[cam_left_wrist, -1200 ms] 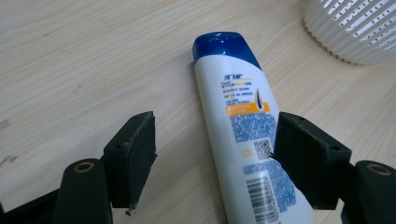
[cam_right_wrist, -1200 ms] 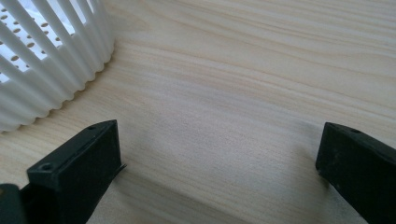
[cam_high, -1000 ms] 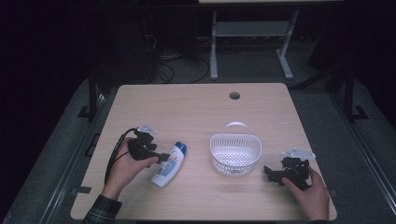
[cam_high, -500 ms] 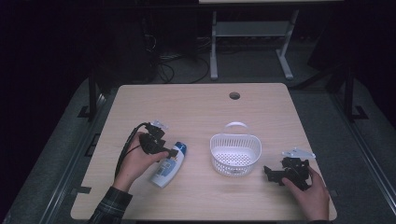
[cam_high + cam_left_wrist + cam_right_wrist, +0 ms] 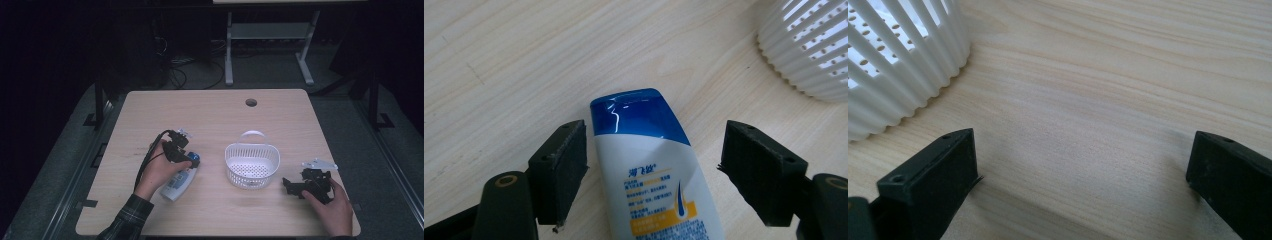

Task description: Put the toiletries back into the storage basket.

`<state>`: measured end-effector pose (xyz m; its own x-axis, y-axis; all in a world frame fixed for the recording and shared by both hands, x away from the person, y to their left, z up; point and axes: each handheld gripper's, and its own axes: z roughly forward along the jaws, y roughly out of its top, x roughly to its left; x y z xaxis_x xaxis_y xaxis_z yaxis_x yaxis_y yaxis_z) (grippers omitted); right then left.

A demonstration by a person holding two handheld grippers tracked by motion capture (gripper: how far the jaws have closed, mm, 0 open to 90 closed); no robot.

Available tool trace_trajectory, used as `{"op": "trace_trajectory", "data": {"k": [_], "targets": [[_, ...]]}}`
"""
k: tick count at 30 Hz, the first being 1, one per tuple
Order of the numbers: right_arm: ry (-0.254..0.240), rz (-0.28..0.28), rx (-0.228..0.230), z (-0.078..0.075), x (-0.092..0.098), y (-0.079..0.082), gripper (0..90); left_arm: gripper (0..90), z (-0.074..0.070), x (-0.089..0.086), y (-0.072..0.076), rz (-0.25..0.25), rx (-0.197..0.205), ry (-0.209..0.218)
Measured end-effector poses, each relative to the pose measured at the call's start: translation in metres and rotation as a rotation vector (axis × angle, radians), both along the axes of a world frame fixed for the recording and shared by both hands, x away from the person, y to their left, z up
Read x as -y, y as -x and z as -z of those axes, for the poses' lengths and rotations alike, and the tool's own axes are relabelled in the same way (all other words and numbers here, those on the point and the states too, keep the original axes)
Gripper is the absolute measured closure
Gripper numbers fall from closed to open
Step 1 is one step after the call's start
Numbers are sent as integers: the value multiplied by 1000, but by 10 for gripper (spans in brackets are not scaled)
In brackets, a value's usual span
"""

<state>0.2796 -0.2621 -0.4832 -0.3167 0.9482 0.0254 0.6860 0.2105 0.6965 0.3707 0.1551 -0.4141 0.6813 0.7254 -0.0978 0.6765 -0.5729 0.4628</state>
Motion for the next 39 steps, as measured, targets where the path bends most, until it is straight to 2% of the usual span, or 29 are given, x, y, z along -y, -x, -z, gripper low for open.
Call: {"op": "trace_trajectory", "data": {"k": [5,20,27,33,39], "targets": [[0,0,0,0,0,0,0,255,5,5,-3,-18,-14,-19],[0,0,1,0,0,0,0,248,28,15,-10,-27,-62,-91],[0,-1,1,0,0,0,0,236,30,16,-9,-29,-51,-106],[1,-1,1,0,0,0,0,226,32,21,-5,-15,-15,-158],[1,-1,1,0,0,0,0,277,31,20,-5,-25,-13,-152]]}}
